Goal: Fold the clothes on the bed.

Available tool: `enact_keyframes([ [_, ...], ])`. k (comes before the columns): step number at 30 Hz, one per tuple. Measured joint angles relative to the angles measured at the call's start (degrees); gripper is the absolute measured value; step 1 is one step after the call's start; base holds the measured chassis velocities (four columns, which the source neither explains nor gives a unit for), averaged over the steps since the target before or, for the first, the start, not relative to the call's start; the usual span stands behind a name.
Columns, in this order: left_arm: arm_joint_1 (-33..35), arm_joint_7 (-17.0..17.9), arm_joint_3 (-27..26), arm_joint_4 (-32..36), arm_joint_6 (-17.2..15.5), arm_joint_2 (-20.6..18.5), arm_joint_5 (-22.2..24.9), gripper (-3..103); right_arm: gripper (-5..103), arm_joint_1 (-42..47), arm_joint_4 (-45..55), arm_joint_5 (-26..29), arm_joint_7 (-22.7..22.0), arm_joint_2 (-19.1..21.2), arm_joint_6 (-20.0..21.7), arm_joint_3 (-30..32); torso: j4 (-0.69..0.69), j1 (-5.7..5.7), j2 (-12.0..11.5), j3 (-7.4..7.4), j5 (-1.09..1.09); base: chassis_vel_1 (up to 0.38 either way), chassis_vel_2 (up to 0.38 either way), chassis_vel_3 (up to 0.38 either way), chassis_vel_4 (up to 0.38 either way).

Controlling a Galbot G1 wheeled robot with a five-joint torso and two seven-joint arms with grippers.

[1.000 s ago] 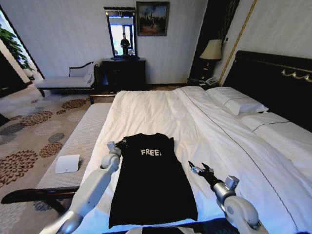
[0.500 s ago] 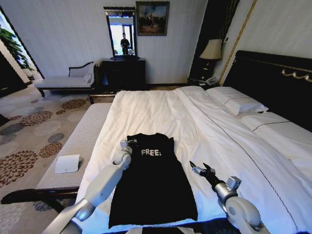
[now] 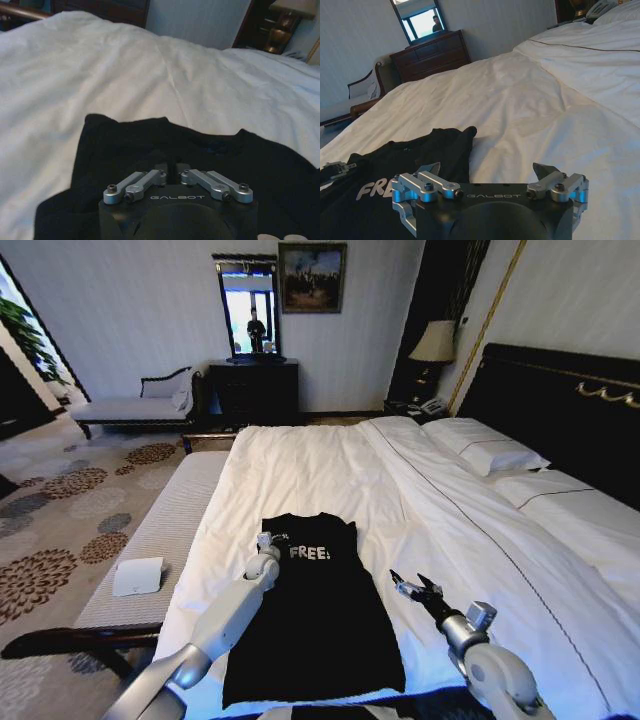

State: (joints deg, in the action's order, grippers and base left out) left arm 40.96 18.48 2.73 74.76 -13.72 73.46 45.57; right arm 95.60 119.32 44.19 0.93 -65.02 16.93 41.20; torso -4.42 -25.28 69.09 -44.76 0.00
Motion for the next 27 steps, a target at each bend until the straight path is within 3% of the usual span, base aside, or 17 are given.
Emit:
enact_keyframes([
  [2, 1.6, 0.0, -0.7, 3.2, 0.0, -1.5, 0.2, 21, 100, 0.1, 0.1, 0.0, 0.0, -0.3, 0.0, -0.1, 0.0, 0.0, 0.0, 0.0, -0.01, 0.0, 0.0, 0.0, 0.0],
  [5, 4.2, 0.0, -2.5, 7.2, 0.2, -3.2, 1.2, 26, 100, 0.2, 0.1, -0.1, 0.1, -0.5, 0.0, -0.1, 0.0, 0.0, 0.0, 0.0, 0.01, 0.0, 0.0, 0.0, 0.0],
  [12, 15.2, -0.2, -12.4, 13.9, 1.9, -3.9, 8.0, 59, 100, 1.0, 0.4, -0.6, 0.2, -0.5, 0.0, -0.4, 0.01, 0.01, 0.0, 0.01, 0.0, 0.0, 0.0, 0.0, 0.0],
  [14, 16.9, -0.4, -13.9, 14.3, 2.1, -3.4, 9.4, 59, 100, 1.0, 0.5, -0.6, 0.2, -0.5, 0.1, -0.6, 0.02, 0.02, 0.0, 0.01, 0.0, 0.0, 0.0, 0.0, 0.0],
  [18, 21.6, -2.1, -17.7, 14.9, 2.9, -1.4, 13.0, 81, 100, 1.2, 1.2, -0.7, 0.0, -0.1, 0.6, -0.8, 0.01, 0.01, 0.0, 0.0, -0.01, 0.0, 0.0, 0.0, 0.0],
  [21, 22.7, -3.5, -18.9, 14.9, 3.3, -0.8, 14.6, 86, 100, 1.6, 1.5, -0.7, 0.0, 0.4, 0.7, -0.6, 0.01, 0.01, 0.0, 0.01, 0.0, 0.0, 0.0, 0.0, 0.0],
  [23, 23.0, -6.0, -20.3, 14.5, 3.7, -0.3, 15.9, 97, 100, 2.3, 1.9, -0.6, -0.2, 0.9, 0.9, -0.1, 0.0, 0.01, 0.0, 0.01, 0.01, 0.0, 0.0, 0.0, 0.0],
  [27, 21.9, -7.7, -21.0, 13.0, 3.9, 0.1, 16.8, 100, 100, 3.0, 2.5, -0.6, -0.3, 1.2, 1.0, 0.1, 0.01, 0.01, 0.0, 0.01, 0.0, 0.0, 0.0, 0.0, 0.0],
])
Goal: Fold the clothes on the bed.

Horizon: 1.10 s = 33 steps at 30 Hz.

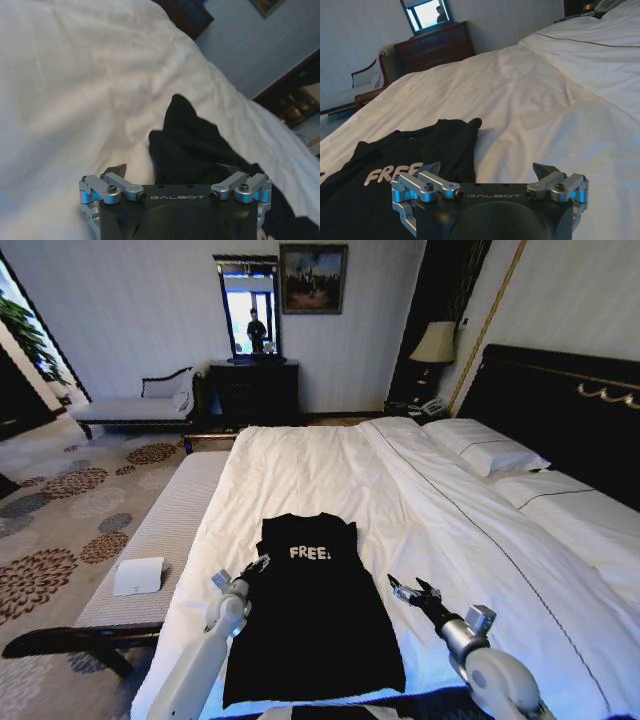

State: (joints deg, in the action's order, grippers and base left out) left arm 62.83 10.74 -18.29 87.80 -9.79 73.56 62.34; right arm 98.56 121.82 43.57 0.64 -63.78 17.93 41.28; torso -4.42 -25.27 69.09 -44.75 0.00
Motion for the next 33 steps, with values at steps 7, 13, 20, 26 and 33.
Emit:
enact_keyframes([
  [7, -3.4, -1.9, 0.1, -5.1, 0.0, 0.3, 2.4, 100, 100, 0.7, 1.1, 0.2, -0.5, 0.9, 0.6, 0.4, -0.01, 0.0, 0.0, -0.01, 0.0, 0.0, 0.0, 0.0, 0.0],
  [13, -5.3, -3.8, 1.1, -8.9, -0.3, 0.5, 3.0, 97, 100, 0.8, 2.1, 0.8, -1.0, 1.4, 1.2, 0.6, 0.01, -0.01, 0.0, -0.01, 0.01, 0.0, 0.0, 0.0, 0.0],
  [20, -7.3, -4.1, 2.0, -11.3, -0.5, 1.7, 2.7, 95, 100, 0.9, 3.0, 1.0, -1.0, 0.9, 1.3, 0.6, 0.0, -0.01, 0.0, -0.01, 0.01, 0.0, 0.0, 0.0, 0.0],
  [26, -6.6, -3.7, 1.5, -9.3, 0.1, 1.3, 1.7, 94, 100, 1.4, 3.0, 0.9, -0.9, 0.9, 1.2, 0.9, -0.01, -0.01, 0.0, -0.01, -0.01, 0.0, 0.0, 0.0, 0.0],
  [33, -6.1, -3.7, 1.5, -7.1, 0.9, 1.1, -0.7, 93, 100, 1.4, 2.9, 0.8, -0.8, 0.7, 1.1, 0.9, 0.0, -0.01, 0.0, -0.01, -0.01, 0.0, 0.0, 0.0, 0.0],
])
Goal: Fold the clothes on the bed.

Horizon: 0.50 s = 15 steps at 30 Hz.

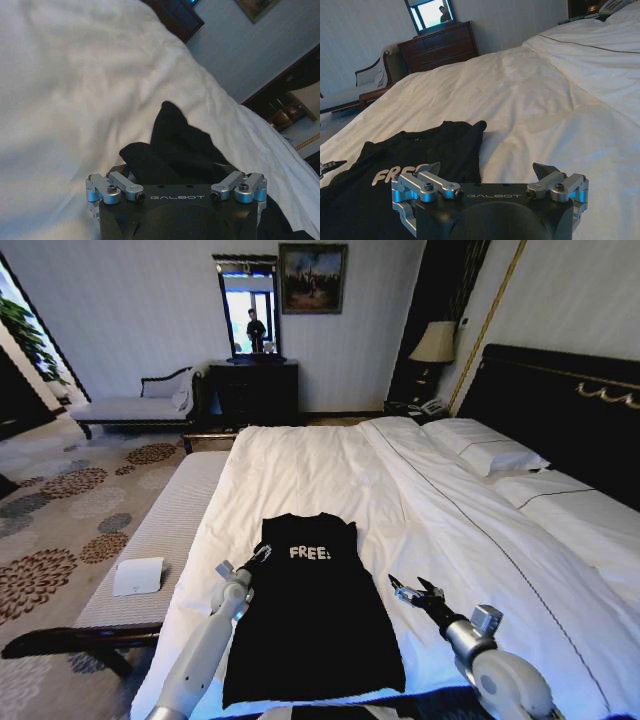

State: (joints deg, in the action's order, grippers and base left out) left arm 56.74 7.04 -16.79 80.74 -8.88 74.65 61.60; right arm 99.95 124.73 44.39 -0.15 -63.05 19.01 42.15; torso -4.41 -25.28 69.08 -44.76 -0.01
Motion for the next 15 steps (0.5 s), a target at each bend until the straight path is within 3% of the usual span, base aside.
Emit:
enact_keyframes([
  [11, -1.5, 0.0, 1.2, 1.2, -0.1, 0.0, -1.6, 92, 100, 0.7, 0.5, 1.2, 0.1, 1.3, -0.4, 2.2, -0.01, 0.0, 0.0, 0.0, 0.01, 0.0, 0.0, 0.0, 0.0],
  [15, -1.2, -0.4, 2.4, 1.9, -0.2, 0.4, -4.5, 92, 100, 0.4, 0.7, 1.7, 0.1, 1.4, -0.4, 2.4, 0.0, 0.0, 0.0, 0.0, 0.01, 0.0, 0.0, 0.0, 0.0],
])
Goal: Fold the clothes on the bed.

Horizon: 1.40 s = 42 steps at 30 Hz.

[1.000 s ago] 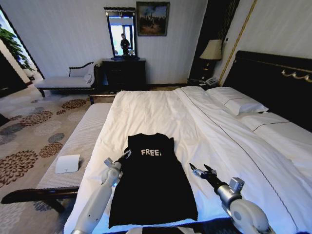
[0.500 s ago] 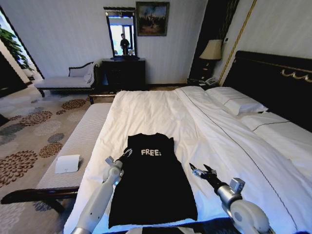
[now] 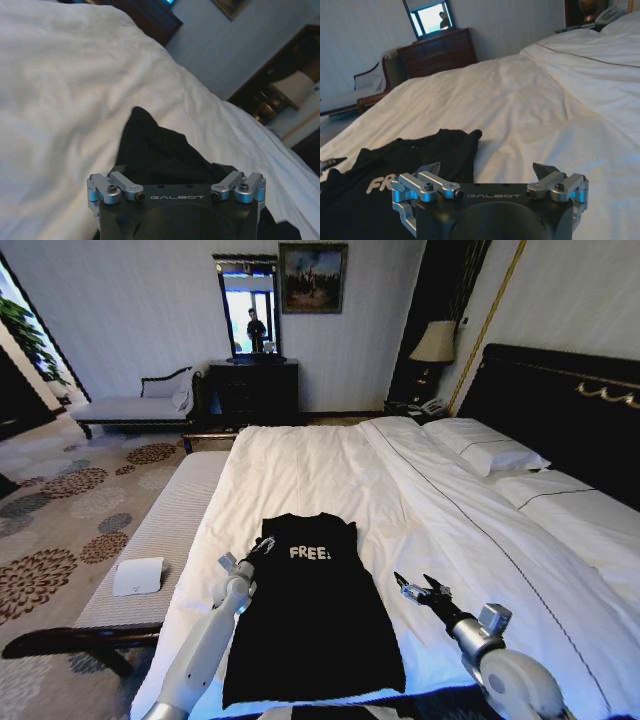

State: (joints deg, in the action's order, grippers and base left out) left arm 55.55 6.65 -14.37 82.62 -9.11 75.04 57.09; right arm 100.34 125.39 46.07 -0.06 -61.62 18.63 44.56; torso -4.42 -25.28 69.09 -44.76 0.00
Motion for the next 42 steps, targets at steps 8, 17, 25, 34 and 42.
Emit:
enact_keyframes([
  [8, -0.1, -0.4, 2.5, 0.6, -0.6, 1.5, -3.3, 92, 100, 0.3, 0.4, 0.7, 0.0, 0.0, -0.1, 1.0, 0.0, 0.0, 0.0, 0.0, 0.0, 0.0, 0.0, 0.0, 0.0],
  [17, -0.5, -0.7, 6.5, 0.2, -1.1, 0.6, -6.6, 92, 100, 0.3, 0.4, 1.3, 0.1, -0.6, -0.5, 1.8, -0.01, 0.0, 0.0, 0.0, 0.0, 0.0, 0.0, 0.0, 0.0],
  [25, 4.2, -1.5, 10.0, 4.0, -1.4, -4.5, -9.1, 93, 100, -0.5, -0.2, 1.4, 0.2, -1.0, -0.7, 1.2, 0.01, 0.0, 0.0, 0.0, -0.01, 0.0, 0.0, 0.0, 0.0],
  [34, 7.0, -1.4, 10.2, 8.9, -1.4, -8.1, -7.9, 92, 100, -1.4, -0.6, 1.2, 0.2, -1.7, -0.7, 0.2, 0.0, 0.0, 0.0, 0.0, -0.02, 0.0, 0.0, 0.0, 0.0],
  [42, 7.8, 1.1, 7.1, 14.8, -1.7, -9.1, -3.6, 92, 100, -2.4, -1.3, 1.2, 0.2, -2.4, -0.7, -0.3, 0.0, 0.0, 0.0, 0.0, -0.01, 0.0, 0.0, 0.0, 0.0],
])
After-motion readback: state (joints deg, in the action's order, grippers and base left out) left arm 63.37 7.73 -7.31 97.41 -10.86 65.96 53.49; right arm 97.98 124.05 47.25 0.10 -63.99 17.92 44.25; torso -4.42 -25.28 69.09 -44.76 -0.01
